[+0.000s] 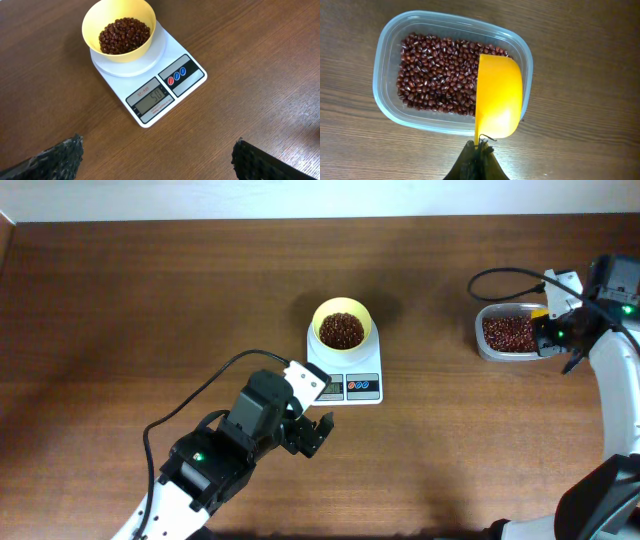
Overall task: Scoop item into bowl and weigh 50g on scale
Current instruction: 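Lower the scoop into the tub and open the right gripper to release it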
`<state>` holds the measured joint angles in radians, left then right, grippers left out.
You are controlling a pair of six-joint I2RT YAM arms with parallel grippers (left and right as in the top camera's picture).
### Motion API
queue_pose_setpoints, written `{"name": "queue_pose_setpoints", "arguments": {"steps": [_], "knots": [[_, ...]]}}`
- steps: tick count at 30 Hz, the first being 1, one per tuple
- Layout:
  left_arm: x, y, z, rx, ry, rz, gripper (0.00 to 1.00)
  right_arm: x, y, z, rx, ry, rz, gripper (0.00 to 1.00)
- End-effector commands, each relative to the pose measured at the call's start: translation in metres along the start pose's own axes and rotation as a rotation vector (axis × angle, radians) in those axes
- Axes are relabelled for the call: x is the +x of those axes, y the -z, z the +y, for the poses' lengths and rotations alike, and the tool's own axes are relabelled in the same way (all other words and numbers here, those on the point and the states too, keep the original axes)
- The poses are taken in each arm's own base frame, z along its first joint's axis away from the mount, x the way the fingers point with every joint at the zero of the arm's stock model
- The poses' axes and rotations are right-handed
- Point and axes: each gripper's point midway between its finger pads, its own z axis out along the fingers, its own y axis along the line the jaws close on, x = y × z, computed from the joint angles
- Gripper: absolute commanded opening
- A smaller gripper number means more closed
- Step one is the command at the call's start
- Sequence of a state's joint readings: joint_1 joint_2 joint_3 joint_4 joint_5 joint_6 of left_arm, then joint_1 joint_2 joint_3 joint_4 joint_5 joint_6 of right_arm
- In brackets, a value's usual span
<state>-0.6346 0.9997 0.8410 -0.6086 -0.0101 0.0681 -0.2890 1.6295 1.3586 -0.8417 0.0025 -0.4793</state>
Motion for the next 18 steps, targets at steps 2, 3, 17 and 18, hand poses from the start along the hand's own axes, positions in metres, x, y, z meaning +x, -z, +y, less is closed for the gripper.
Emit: {"name": "queue_pose_setpoints", "arguments": {"steps": [2, 3, 17, 18], "knots": [[0.002, -0.001, -0.003, 0.011, -0.02, 0.004, 0.99, -0.01, 0.019, -0.016, 0.159, 0.056, 0.014, 0.04], [0.002, -0.001, -0.003, 0.011, -0.02, 0.004, 0.99, -0.009, 0.02, -0.017, 0.179, 0.062, 0.024, 0.04], [0.002, -0.001, -0.003, 0.011, -0.02, 0.004, 0.99, -0.018, 0.017, 0.028, -0.077, -1.033, -0.008, 0.04], [0.002, -0.001, -0.003, 0.011, -0.02, 0.004, 0.99, -0.018, 0.017, 0.028, -0.078, -1.114, -0.004, 0.04]]}}
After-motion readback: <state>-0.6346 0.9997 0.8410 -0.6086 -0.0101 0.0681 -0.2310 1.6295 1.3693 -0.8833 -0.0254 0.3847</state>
